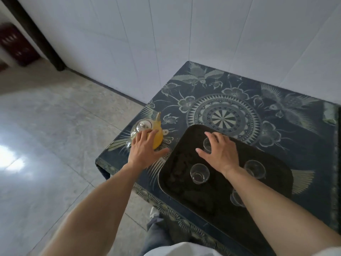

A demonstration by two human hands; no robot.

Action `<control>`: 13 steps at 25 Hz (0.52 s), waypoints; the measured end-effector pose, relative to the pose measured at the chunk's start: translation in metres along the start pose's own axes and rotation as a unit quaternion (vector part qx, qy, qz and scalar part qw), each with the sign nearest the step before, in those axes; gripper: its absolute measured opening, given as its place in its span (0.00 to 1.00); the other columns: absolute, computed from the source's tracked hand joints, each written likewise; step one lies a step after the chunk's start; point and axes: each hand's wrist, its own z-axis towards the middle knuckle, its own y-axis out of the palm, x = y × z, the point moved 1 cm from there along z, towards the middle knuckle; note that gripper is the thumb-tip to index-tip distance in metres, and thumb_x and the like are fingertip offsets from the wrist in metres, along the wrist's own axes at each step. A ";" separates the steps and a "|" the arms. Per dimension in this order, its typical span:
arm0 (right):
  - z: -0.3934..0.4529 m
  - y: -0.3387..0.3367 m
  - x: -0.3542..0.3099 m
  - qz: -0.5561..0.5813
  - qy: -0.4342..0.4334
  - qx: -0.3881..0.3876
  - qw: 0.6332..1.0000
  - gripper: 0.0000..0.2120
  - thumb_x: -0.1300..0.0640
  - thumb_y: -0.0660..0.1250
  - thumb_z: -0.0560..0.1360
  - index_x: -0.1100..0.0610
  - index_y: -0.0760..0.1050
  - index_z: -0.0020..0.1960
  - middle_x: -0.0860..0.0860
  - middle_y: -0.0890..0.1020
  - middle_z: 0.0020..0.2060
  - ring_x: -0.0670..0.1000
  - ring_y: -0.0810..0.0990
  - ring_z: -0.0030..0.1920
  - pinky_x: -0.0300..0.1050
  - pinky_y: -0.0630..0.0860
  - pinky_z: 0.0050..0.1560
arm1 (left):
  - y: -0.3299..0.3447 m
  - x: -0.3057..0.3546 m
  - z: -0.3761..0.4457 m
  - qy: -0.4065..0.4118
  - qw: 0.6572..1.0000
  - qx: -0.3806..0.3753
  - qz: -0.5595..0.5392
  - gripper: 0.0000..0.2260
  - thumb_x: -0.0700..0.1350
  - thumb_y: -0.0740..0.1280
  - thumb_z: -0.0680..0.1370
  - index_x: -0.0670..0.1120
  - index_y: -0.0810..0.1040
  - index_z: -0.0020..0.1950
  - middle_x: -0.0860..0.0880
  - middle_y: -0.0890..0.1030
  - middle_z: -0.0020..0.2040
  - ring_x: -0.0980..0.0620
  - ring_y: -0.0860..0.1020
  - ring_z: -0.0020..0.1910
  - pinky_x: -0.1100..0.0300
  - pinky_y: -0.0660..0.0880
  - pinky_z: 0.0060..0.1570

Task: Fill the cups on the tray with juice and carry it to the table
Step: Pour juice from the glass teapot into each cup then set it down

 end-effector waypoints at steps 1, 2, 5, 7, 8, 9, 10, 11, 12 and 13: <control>0.007 0.004 -0.009 -0.003 -0.008 -0.004 1.000 0.37 0.32 0.63 0.76 0.53 0.68 0.77 0.53 0.76 0.69 0.58 0.75 0.68 0.57 0.75 0.64 | -0.003 -0.012 0.001 -0.006 1.000 0.015 0.001 0.39 0.71 0.65 0.68 0.54 0.63 0.74 0.49 0.66 0.73 0.44 0.63 0.72 0.43 0.63 0.70; 0.013 0.008 -0.018 -0.006 -0.013 -0.010 1.000 0.37 0.32 0.62 0.76 0.53 0.68 0.77 0.53 0.76 0.70 0.57 0.75 0.69 0.57 0.75 0.64 | -0.005 -0.024 0.002 -0.009 0.999 0.034 0.002 0.39 0.70 0.66 0.68 0.53 0.65 0.74 0.49 0.68 0.72 0.44 0.64 0.70 0.44 0.64 0.69; 0.033 0.019 -0.052 -0.007 -0.021 -0.024 0.999 0.37 0.31 0.61 0.76 0.53 0.67 0.78 0.53 0.75 0.71 0.57 0.73 0.70 0.57 0.74 0.64 | -0.011 -0.058 0.006 -0.021 0.998 0.064 0.003 0.35 0.67 0.68 0.69 0.51 0.69 0.70 0.48 0.72 0.68 0.44 0.69 0.66 0.46 0.67 0.65; 0.049 0.027 -0.077 -0.003 -0.025 -0.035 0.999 0.38 0.31 0.61 0.76 0.53 0.67 0.78 0.53 0.75 0.71 0.57 0.73 0.70 0.57 0.75 0.63 | -0.010 -0.084 0.012 -0.034 0.999 0.042 -0.002 0.32 0.66 0.68 0.70 0.50 0.70 0.68 0.48 0.74 0.64 0.45 0.72 0.63 0.47 0.69 0.63; 0.056 0.031 -0.089 0.000 -0.025 -0.042 0.999 0.38 0.31 0.61 0.76 0.53 0.66 0.78 0.53 0.74 0.71 0.57 0.73 0.70 0.57 0.75 0.63 | -0.009 -0.095 0.016 -0.035 0.999 0.026 -0.008 0.31 0.66 0.68 0.70 0.49 0.71 0.67 0.48 0.75 0.63 0.46 0.74 0.61 0.48 0.71 0.61; 0.064 0.036 -0.101 0.004 -0.024 -0.053 0.998 0.38 0.31 0.60 0.76 0.53 0.65 0.79 0.53 0.74 0.72 0.57 0.73 0.70 0.57 0.75 0.63 | -0.006 -0.105 0.018 -0.033 0.999 0.008 -0.016 0.30 0.66 0.67 0.71 0.48 0.71 0.65 0.48 0.76 0.60 0.47 0.75 0.59 0.50 0.73 0.58; 0.072 0.040 -0.111 0.008 -0.020 -0.069 0.997 0.39 0.31 0.60 0.77 0.53 0.64 0.79 0.53 0.73 0.72 0.57 0.73 0.71 0.57 0.75 0.63 | -0.004 -0.112 0.020 -0.026 0.999 -0.007 -0.027 0.28 0.66 0.66 0.72 0.47 0.72 0.62 0.49 0.77 0.57 0.48 0.76 0.55 0.53 0.74 0.55; 0.081 0.047 -0.122 0.017 -0.012 -0.088 0.996 0.39 0.31 0.59 0.77 0.52 0.62 0.80 0.53 0.72 0.73 0.58 0.72 0.72 0.57 0.75 0.63 | -0.002 -0.118 0.022 -0.025 0.999 -0.023 -0.038 0.25 0.65 0.65 0.73 0.47 0.72 0.58 0.50 0.77 0.53 0.50 0.76 0.51 0.56 0.74 0.50; 0.090 0.053 -0.129 0.039 0.008 -0.114 0.993 0.39 0.31 0.58 0.78 0.52 0.60 0.81 0.54 0.71 0.75 0.58 0.71 0.73 0.58 0.74 0.63 | 0.000 -0.121 0.025 -0.027 0.997 -0.038 -0.054 0.21 0.64 0.64 0.75 0.48 0.72 0.53 0.52 0.76 0.49 0.53 0.76 0.46 0.60 0.73 0.44; 0.098 0.059 -0.135 0.078 0.036 -0.145 0.986 0.39 0.31 0.58 0.78 0.52 0.58 0.82 0.55 0.69 0.76 0.59 0.70 0.74 0.59 0.73 0.65 | 0.003 -0.123 0.027 -0.037 0.994 -0.058 -0.079 0.17 0.63 0.63 0.76 0.49 0.71 0.48 0.54 0.75 0.44 0.54 0.74 0.40 0.61 0.71 0.39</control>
